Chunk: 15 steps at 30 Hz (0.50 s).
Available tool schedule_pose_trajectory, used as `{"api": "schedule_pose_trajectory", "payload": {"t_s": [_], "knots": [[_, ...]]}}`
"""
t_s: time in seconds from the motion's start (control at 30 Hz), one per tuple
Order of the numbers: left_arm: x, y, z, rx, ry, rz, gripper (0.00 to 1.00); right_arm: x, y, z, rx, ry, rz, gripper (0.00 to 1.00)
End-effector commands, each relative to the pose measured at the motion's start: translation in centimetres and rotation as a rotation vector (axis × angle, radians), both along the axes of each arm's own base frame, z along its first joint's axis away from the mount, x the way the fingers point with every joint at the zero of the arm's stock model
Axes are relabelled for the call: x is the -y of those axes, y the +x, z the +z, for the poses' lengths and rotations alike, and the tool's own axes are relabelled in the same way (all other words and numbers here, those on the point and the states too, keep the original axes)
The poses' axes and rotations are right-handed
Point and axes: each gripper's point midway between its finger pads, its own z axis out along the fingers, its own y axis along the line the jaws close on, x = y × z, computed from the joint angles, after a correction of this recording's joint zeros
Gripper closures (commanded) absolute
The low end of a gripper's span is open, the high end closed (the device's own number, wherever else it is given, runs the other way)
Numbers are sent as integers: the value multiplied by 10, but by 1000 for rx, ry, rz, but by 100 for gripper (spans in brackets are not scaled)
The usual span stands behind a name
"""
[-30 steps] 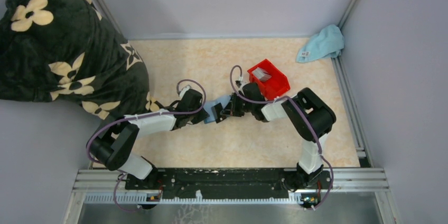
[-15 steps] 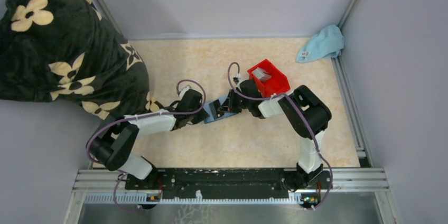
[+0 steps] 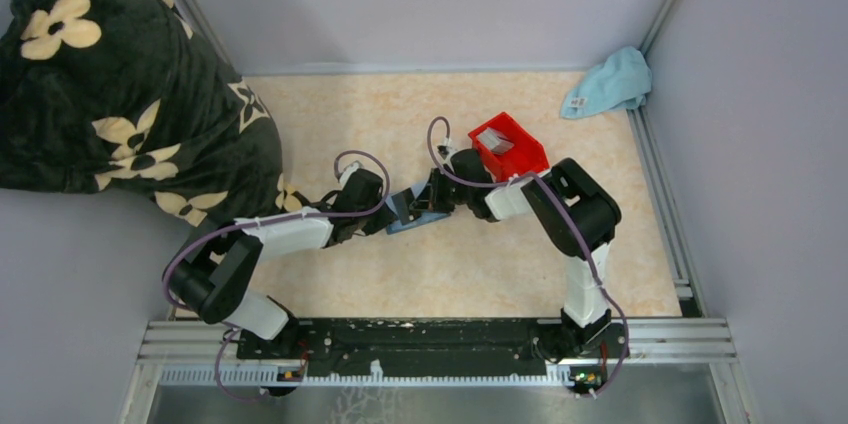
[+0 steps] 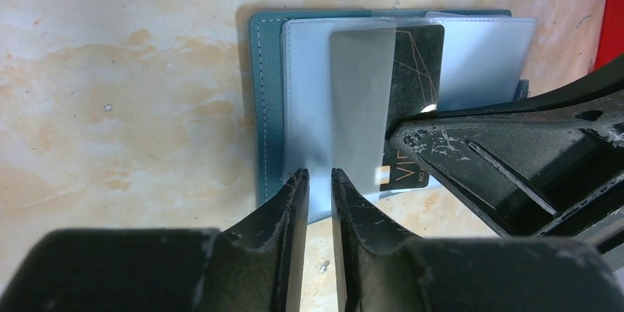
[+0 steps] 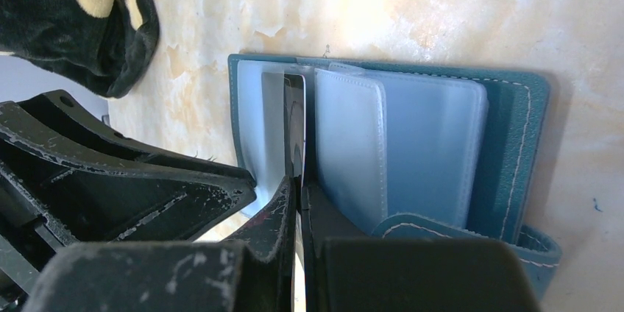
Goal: Put the credit cards into the card holder
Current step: Insert the credit card into the card holder.
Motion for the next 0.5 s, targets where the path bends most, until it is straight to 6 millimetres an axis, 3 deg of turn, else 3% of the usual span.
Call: {"api": "schedule_pose_trajectory", "payload": {"t_s": [0.0, 0.2, 0.47], "knots": [[-57, -56, -52, -218, 235, 12, 72, 13, -15, -39, -60, -132, 9, 100], [-63, -51, -37, -158, 234, 43, 70, 15, -16, -41, -62, -146, 3, 100], [-61, -53, -45, -183, 239, 33, 71, 15, -18, -43, -65, -160, 12, 100]]}}
